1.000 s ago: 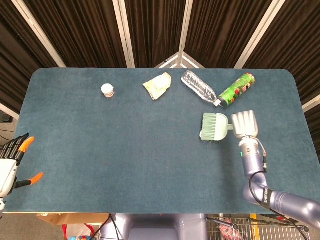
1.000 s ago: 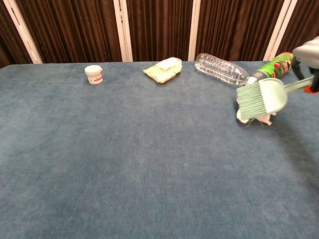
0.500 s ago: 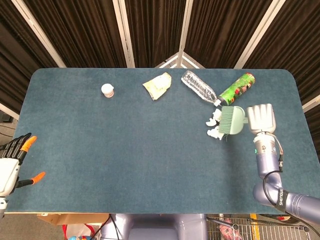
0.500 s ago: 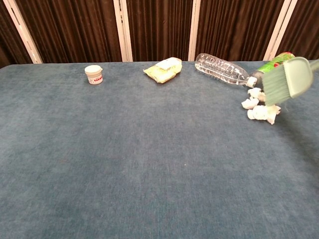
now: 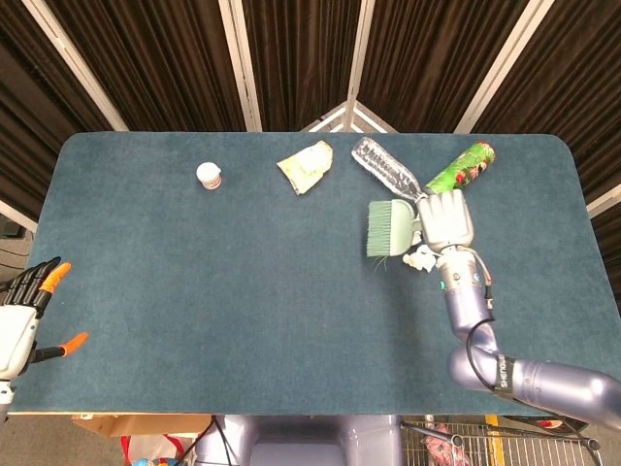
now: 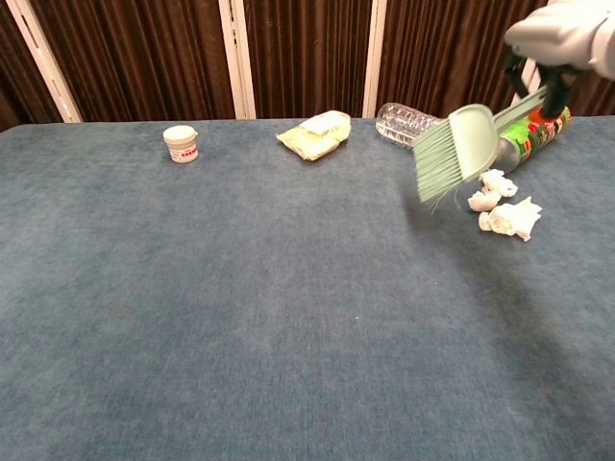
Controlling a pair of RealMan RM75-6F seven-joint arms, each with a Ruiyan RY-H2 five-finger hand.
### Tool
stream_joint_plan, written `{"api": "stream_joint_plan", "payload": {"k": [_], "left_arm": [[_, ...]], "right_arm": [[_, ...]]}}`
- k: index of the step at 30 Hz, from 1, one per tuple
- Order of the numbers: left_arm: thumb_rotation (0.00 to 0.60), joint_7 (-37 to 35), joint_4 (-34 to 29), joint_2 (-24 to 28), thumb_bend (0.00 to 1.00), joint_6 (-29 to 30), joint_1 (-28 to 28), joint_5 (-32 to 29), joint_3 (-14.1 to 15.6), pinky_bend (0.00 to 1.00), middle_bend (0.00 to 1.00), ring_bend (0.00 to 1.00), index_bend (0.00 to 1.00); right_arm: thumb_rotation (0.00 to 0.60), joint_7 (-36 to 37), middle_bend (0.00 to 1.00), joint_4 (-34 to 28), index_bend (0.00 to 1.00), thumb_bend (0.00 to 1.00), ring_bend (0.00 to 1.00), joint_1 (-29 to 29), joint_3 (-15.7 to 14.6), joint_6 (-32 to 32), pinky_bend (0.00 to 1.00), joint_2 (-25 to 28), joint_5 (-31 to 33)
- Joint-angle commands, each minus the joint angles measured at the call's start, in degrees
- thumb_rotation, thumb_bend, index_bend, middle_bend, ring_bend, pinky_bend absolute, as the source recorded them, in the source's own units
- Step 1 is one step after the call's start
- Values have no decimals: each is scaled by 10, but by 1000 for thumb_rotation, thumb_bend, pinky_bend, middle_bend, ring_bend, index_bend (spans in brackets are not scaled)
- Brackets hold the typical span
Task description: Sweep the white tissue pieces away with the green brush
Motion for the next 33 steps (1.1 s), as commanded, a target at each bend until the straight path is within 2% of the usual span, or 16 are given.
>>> {"api": "stream_joint_plan", "payload": {"k": [1, 8, 14, 27, 33], "left_arm": [[600, -4, 0, 1, 0, -1, 0, -2, 0, 17, 0, 0, 0], [600, -8, 1, 4, 0, -2, 1, -4, 0, 17, 0, 0, 0], [600, -7, 1, 4, 0, -2, 1, -4, 1, 17, 0, 0, 0], [600, -3, -4, 3, 0, 1, 1, 5, 4, 17, 0, 0, 0], [600, 1, -6, 2, 0, 2, 0, 7, 4, 17, 0, 0, 0]], "right_arm": [[600, -9, 993, 30, 833, 657, 976, 13, -11, -13, 787, -31, 25], [600, -18, 993, 91, 837, 657, 976, 15, -41, -31, 788, -71, 51], [600, -26, 993, 118, 853, 657, 976, 8, -62, -34, 788, -73, 63], [600, -28, 993, 111, 856, 659, 976, -17, -83, -4, 787, -14, 65], [600, -38, 993, 97, 855, 658, 976, -34, -106, 13, 787, 27, 51]]}}
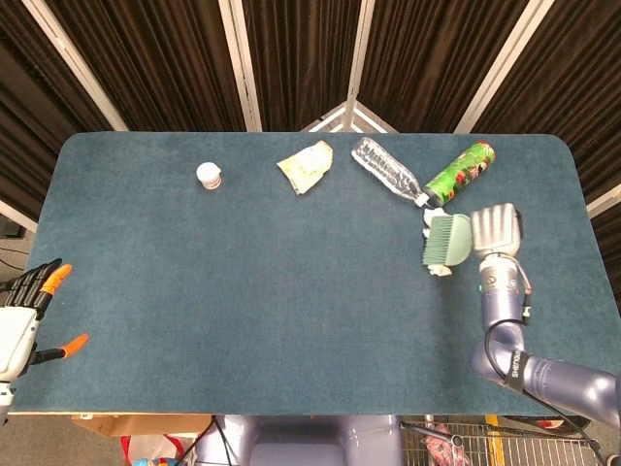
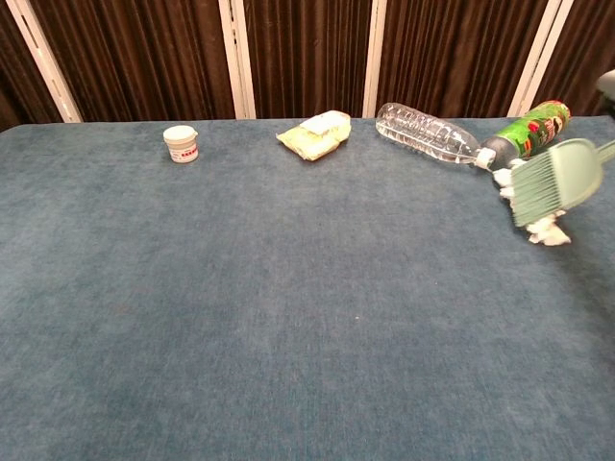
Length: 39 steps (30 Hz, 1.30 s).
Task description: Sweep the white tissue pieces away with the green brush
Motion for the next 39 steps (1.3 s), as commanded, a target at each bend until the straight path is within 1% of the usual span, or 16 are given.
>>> {"api": "stream_joint_plan", "payload": {"k": [1, 8, 13, 14, 17, 22, 26, 27, 30, 35, 38, 39], "left_arm": [[600, 1, 0, -1, 0, 1, 0, 0, -1, 17, 0, 0, 0], [600, 6, 1, -3, 0, 2, -1, 1, -1, 17, 0, 0, 0], [600, 6, 0, -3, 0, 3, 0, -1, -2, 17, 0, 0, 0], [600, 7, 0, -3, 0, 3, 0, -1, -2, 16, 0, 0, 0], [600, 6, 1, -3, 0, 2, 0, -1, -1, 16, 0, 0, 0], [600, 9, 0, -5, 0, 1, -1, 1, -1, 17, 0, 0, 0], [600, 16, 0, -7, 0, -1, -2, 1, 0, 17, 0, 0, 0], [600, 18, 1, -8, 0, -2, -3, 0, 0, 17, 0, 0, 0], [600, 18, 2, -9, 0, -5, -3, -5, -2, 17, 0, 0, 0], [600, 18, 3, -9, 0, -5, -3, -10, -3, 17, 0, 0, 0], [600, 17, 5, -9, 0, -3, -1, -10, -3, 17, 0, 0, 0], [600, 16, 5, -9, 0, -3, -1, -11, -3, 17, 0, 0, 0]], "right_arm": [[600, -2, 993, -10, 855, 658, 976, -11, -9, 10, 787, 21, -5], [600, 13, 993, -39, 855, 659, 976, -25, -5, 24, 788, 64, -9], [600, 60, 993, -104, 855, 658, 976, -39, 8, 38, 787, 105, -45], [600, 79, 993, -131, 855, 658, 976, -46, 9, 43, 787, 119, -67], [600, 122, 993, -188, 855, 659, 976, -63, 10, 50, 787, 144, -106], [600, 173, 993, -255, 855, 658, 976, -80, 7, 35, 788, 152, -148], [600, 189, 993, -293, 855, 659, 976, -86, -5, 24, 788, 135, -189], [600, 195, 993, -305, 855, 658, 976, -88, -9, 21, 788, 122, -200], [600, 201, 993, -312, 855, 659, 976, -89, -13, 16, 788, 94, -208], [600, 209, 993, -287, 855, 659, 976, -92, -14, 24, 787, 20, -209], [600, 222, 993, -252, 852, 658, 964, -99, -9, 38, 787, -30, -211], [600, 224, 988, -241, 832, 659, 942, -101, -9, 42, 775, -42, -212]]}}
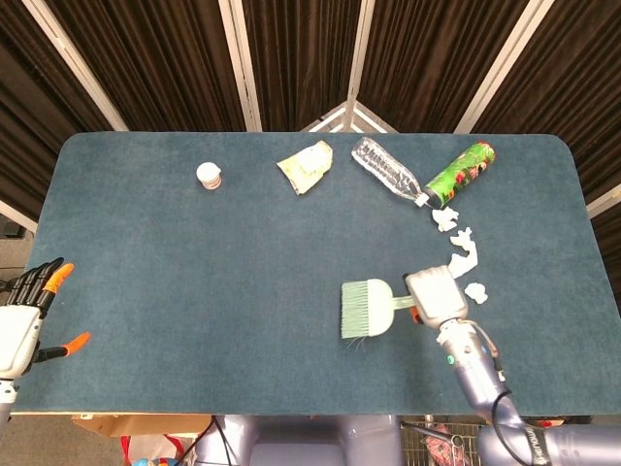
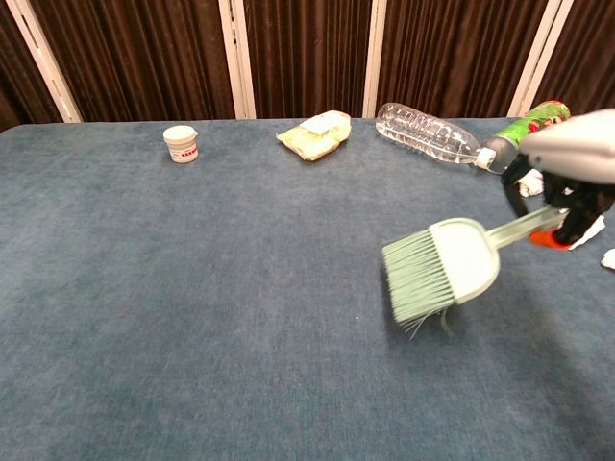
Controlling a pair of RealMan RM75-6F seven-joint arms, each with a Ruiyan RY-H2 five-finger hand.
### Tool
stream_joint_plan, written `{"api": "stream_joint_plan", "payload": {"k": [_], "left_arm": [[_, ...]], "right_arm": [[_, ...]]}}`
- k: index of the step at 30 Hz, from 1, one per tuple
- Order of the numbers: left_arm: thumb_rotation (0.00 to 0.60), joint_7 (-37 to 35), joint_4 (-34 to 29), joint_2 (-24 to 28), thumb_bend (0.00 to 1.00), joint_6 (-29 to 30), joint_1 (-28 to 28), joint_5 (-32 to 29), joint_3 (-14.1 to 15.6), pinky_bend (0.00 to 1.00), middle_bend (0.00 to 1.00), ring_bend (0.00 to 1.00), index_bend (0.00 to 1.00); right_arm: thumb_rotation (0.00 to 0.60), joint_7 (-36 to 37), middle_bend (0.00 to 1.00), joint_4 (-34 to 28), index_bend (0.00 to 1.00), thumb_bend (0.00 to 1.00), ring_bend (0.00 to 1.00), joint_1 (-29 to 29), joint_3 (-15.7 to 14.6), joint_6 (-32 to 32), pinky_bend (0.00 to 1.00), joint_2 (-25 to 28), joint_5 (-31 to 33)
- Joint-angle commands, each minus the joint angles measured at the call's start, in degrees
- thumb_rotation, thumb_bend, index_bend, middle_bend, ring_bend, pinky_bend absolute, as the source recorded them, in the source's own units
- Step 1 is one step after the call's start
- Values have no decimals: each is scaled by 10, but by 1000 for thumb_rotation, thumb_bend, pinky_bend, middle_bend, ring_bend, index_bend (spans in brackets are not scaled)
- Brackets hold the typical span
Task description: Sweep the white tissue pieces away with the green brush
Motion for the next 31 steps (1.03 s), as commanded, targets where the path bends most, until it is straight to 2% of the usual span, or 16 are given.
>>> {"api": "stream_joint_plan", "payload": {"k": [1, 3, 7, 10, 15, 19, 22, 25, 31], "left_arm": [[600, -3, 1, 1, 0, 1, 1, -2, 0, 17, 0, 0, 0], [600, -5, 2, 1, 0, 2, 2, -3, -1, 17, 0, 0, 0], [600, -7, 3, 2, 0, 2, 2, -4, -1, 17, 0, 0, 0], [600, -6, 3, 3, 0, 0, 3, -6, 0, 17, 0, 0, 0], [600, 0, 0, 4, 0, 2, 4, -6, 0, 17, 0, 0, 0], [600, 5, 0, 3, 0, 4, 6, -7, 0, 17, 0, 0, 0], [600, 9, 1, 3, 0, 8, 7, -9, -2, 17, 0, 0, 0], [600, 23, 7, 3, 0, 13, 10, -14, -5, 17, 0, 0, 0], [600, 41, 8, 2, 0, 14, 14, -20, -5, 17, 0, 0, 0]], "right_arm": [[600, 16, 964, 51, 789, 659, 901, -10, 4, 21, 730, -59, -5], [600, 16, 870, 70, 674, 649, 800, -14, 3, 30, 601, -75, -6], [600, -4, 562, 82, 369, 508, 508, -21, -3, 45, 299, -83, 14], [600, -22, 365, 78, 213, 438, 321, -27, -10, 55, 191, -81, 30], [600, -38, 122, 62, 61, 361, 84, -40, -25, 70, 117, -68, 40], [600, -43, 74, 39, 47, 356, 32, -53, -40, 84, 105, -46, 31], [600, -32, 60, 25, 47, 355, 9, -68, -56, 101, 88, -25, -2], [600, -6, 27, 19, 31, 355, 0, -96, -88, 138, 81, 8, -75], [600, 118, 0, 37, 0, 353, 0, -180, -160, 211, 46, 65, -226]]}}
